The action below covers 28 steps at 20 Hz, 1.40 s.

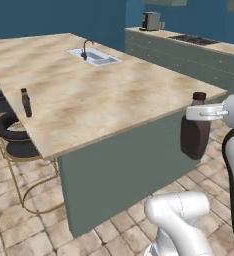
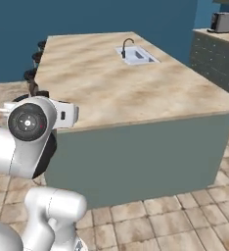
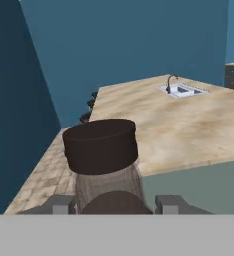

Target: The dining table condiment station is running low on syrup bottle. Refill the condiment station by opening the cabinet and taking the syrup bottle from the cabinet and placing it on the dining table.

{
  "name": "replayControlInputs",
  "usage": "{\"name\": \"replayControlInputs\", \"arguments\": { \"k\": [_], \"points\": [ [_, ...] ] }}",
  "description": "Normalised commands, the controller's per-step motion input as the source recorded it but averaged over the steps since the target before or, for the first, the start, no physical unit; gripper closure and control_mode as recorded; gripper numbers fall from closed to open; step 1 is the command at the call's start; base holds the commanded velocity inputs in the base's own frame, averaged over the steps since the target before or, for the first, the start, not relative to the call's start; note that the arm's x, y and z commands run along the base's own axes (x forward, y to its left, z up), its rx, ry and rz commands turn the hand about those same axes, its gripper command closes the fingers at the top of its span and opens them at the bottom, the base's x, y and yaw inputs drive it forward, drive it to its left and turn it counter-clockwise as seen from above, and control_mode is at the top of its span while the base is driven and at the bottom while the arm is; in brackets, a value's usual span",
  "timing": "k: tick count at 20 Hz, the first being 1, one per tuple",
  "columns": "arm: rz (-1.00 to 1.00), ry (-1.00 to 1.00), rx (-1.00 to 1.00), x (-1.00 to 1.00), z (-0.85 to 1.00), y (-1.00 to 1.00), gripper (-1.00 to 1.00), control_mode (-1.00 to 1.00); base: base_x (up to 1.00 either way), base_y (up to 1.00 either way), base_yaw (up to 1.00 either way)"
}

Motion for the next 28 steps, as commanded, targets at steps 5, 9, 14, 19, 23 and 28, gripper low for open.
{"name": "replayControlInputs", "arguments": {
  "k": [5,9,14,19,23,28],
  "points": [
    [0.00,0.00,0.00,0.00,0.00,0.00,1.00,1.00,0.02,1.00,-0.42],
    [0.00,0.00,0.00,0.00,0.00,0.00,1.00,1.00,0.08,1.00,-0.37],
    [0.00,0.00,0.00,0.00,0.00,0.00,1.00,1.00,0.07,1.00,-0.36],
    [0.00,0.00,0.00,0.00,0.00,0.00,1.00,1.00,0.11,1.00,-0.37],
    [0.00,0.00,0.00,0.00,0.00,0.00,1.00,1.00,0.18,1.00,-0.40],
    [0.00,0.00,0.00,0.00,0.00,0.00,1.00,1.00,0.23,1.00,-0.42]
  ]
}}
